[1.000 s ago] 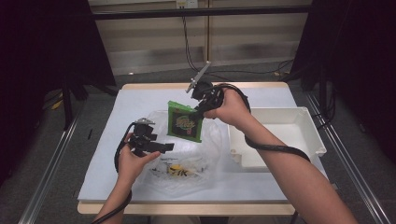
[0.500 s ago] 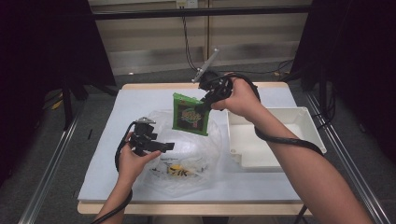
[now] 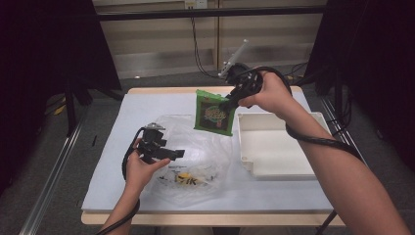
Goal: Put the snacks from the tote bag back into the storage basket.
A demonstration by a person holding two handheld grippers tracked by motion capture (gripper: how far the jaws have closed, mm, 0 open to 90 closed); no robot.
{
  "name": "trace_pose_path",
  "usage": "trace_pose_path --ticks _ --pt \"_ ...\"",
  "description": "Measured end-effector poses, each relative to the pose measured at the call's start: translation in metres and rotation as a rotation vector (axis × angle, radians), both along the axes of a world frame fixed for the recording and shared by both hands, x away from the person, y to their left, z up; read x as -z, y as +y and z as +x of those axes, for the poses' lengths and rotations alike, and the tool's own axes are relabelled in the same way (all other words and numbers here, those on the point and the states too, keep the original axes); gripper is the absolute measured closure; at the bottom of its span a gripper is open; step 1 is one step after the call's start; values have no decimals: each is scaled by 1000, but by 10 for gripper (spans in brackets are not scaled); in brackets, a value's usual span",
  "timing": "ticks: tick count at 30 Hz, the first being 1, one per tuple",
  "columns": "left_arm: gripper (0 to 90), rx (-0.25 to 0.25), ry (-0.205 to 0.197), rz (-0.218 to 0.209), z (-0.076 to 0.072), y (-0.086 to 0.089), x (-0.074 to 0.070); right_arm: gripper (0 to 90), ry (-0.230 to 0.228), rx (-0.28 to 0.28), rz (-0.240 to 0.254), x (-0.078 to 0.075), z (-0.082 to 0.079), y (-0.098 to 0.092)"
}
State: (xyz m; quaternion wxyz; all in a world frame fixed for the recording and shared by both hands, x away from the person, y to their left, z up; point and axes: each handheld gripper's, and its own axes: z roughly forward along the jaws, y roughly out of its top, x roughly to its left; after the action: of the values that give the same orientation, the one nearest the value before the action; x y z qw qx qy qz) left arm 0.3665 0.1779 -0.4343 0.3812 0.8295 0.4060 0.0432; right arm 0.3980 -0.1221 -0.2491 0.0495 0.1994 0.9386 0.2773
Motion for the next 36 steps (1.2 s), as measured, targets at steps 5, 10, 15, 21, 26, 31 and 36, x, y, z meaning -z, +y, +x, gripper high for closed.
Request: trace_pose_path --ticks 5,10,15,21,26,31,36 --pt "91 -5 -7 -6 0 1 0 749 0 14 -15 -3 2 -18" --pt "90 4 -6 9 0 1 1 748 7 22 -26 -4 3 -31" --pt "91 0 -4 4 -1 -1 1 748 -6 21 -22 -4 4 -42" --pt "91 2 -13 3 -1 -4 2 748 1 38 -32 -3 4 -56" --pt "91 16 -11 13 0 -2 0 748 7 55 -32 -1 6 -74" --pt "91 6 -12 8 -1 -3 1 748 10 85 -52 4 8 -93" --pt "92 6 -16 3 -1 -4 0 748 11 98 -51 8 10 -101"
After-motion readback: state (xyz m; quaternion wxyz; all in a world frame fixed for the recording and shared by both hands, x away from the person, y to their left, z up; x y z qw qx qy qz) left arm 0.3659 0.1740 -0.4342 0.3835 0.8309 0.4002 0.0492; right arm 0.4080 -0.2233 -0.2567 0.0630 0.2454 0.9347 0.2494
